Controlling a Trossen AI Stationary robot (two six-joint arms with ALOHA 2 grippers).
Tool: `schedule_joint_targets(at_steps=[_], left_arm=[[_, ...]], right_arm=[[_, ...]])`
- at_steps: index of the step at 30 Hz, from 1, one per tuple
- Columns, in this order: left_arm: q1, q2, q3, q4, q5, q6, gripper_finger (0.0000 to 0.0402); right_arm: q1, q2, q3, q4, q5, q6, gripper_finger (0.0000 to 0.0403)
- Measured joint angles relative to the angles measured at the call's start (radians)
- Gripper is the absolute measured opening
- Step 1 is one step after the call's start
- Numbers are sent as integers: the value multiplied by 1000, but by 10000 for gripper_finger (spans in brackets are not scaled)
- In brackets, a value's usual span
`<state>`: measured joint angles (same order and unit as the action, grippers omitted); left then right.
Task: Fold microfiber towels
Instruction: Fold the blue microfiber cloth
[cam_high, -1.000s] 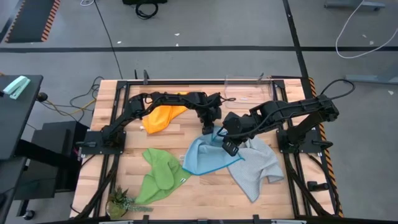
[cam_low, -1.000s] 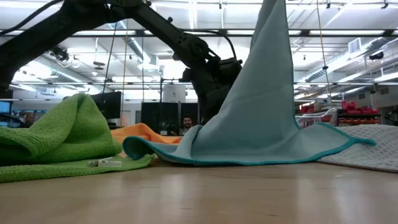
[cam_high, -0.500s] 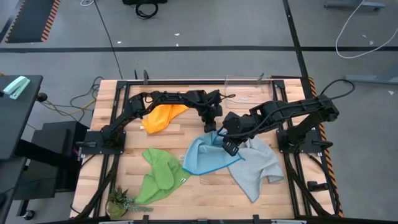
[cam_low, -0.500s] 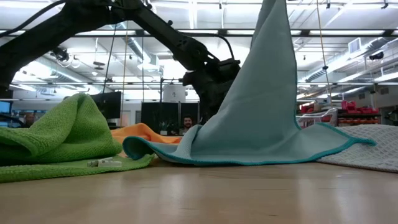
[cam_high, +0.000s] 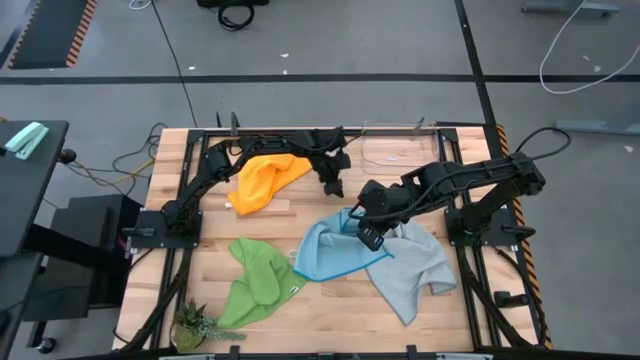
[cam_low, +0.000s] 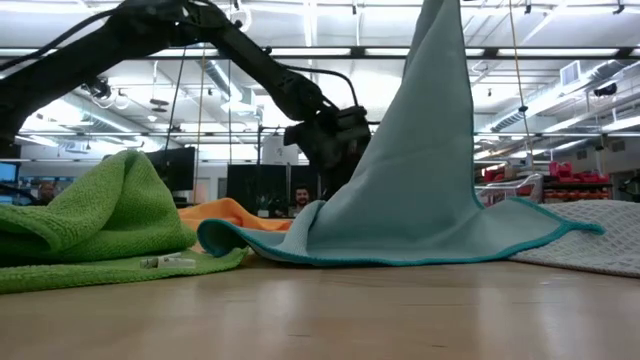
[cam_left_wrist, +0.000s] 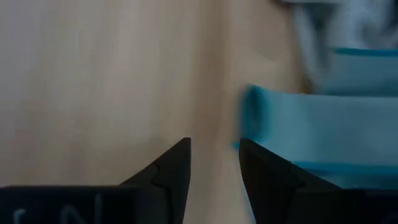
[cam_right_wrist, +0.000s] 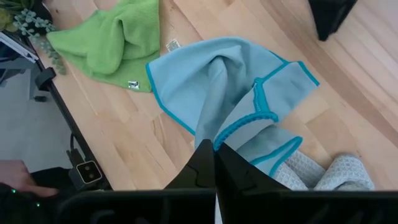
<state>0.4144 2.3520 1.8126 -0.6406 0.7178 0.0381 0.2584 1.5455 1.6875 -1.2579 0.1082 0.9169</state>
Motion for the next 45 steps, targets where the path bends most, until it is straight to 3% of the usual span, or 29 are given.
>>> schedule_joint_targets(at_steps=[6,12,23,28,35,45], left_arm=[[-42,0,0,-63,9,71,138],[-94,-1,0,6,-189,40,152],[-121,-2,0,12,-197,50,148],[-113,-2,0,3,-188,51,117],[-94,-3,0,-34,-125,4,14],[-78,-74,1,-65,-103,-27,7]], right_arm=[[0,0,0,0,0,0,0],[-1,0,0,0,0,0,0],[-1,0,-1,0,0,7,0],[-1,0,-1,0,11,8,0],[0,0,-1,0,36,8,0],[0,0,-1,-7,85,8,0]])
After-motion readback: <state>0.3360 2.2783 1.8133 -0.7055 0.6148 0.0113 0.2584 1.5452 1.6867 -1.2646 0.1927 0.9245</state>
